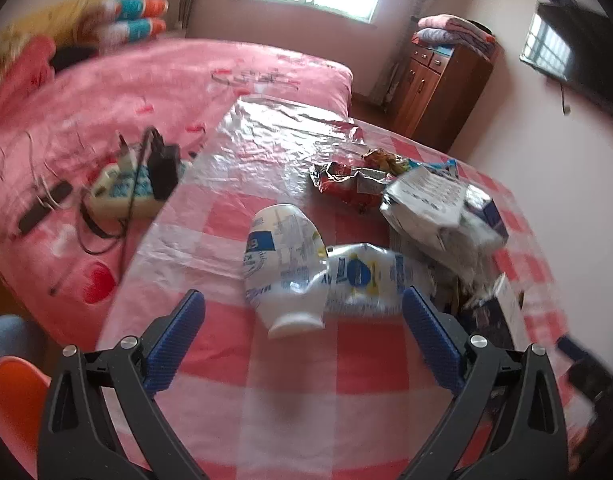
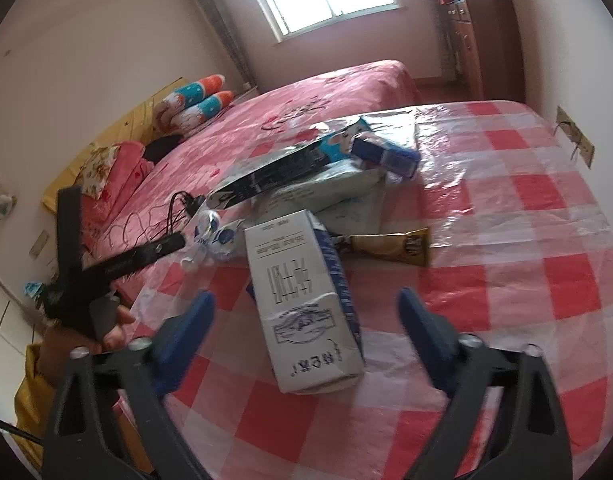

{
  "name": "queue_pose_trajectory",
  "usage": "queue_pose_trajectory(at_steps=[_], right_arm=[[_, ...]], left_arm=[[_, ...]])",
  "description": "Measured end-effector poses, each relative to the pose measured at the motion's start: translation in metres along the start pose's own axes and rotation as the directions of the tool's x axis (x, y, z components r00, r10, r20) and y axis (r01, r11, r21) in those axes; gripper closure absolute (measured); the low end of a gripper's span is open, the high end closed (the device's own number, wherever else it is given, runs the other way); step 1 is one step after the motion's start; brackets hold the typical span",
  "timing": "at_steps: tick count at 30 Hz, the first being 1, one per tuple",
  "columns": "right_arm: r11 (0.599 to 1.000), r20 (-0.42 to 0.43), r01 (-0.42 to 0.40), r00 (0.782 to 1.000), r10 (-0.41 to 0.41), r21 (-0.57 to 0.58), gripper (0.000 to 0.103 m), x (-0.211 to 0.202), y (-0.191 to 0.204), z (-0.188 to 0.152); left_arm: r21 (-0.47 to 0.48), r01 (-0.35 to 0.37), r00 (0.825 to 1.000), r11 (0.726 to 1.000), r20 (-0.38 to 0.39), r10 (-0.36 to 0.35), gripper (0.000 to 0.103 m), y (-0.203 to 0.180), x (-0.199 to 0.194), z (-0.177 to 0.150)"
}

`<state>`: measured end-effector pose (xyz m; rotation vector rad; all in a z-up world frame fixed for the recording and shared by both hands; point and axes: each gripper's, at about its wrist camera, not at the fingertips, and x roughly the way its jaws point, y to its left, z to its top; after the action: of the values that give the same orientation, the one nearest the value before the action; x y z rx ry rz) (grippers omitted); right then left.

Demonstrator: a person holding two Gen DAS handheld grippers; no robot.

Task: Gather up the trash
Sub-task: 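Move the left gripper to the white plastic bottle and grasp it, then lift the white bottle with the left gripper while the right gripper grasps the white milk carton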

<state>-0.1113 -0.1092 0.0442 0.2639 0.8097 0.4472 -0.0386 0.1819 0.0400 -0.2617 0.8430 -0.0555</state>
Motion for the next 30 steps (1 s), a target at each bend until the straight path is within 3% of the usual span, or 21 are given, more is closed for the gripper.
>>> queue_pose_trajectory(at_steps=[6,11,14,24,30], right_arm=[[1.000,-0.019,-0.015,1.000,0.015,-0.019,0.019,0.012,0.006,0.001],[0.999,-0.033,-0.022,0.999,0.021,-0.030,0.019,0.019,0.007,0.001],[0.999,-0.040,-0.021,0.999,0.020,-0.037,0.024,0.024,0.007,0.001],[0.998,-0.059,0.026,0.998,-0.029,-0.057,0.035,0.036,0.008,0.000],[0.996,-0.063,0.046,0.997,-0.051,-0.076,0.035,0.040,0.012,0.000]], left_arm=[[-0.047,-0.007,0.999,0.999,-0.038,0.005,0.009,0.007,0.027,0.010],[-0.094,0.001,0.996,0.996,-0.090,-0.010,0.032,0.014,0.047,0.013],[-0.107,0.011,0.997,0.994,-0.081,-0.019,0.040,0.015,0.050,0.015],[-0.128,0.023,0.997,0.992,-0.065,-0.031,0.040,0.019,0.047,0.011],[-0.130,0.031,0.998,0.991,-0.043,-0.037,0.040,0.021,0.034,0.006]])
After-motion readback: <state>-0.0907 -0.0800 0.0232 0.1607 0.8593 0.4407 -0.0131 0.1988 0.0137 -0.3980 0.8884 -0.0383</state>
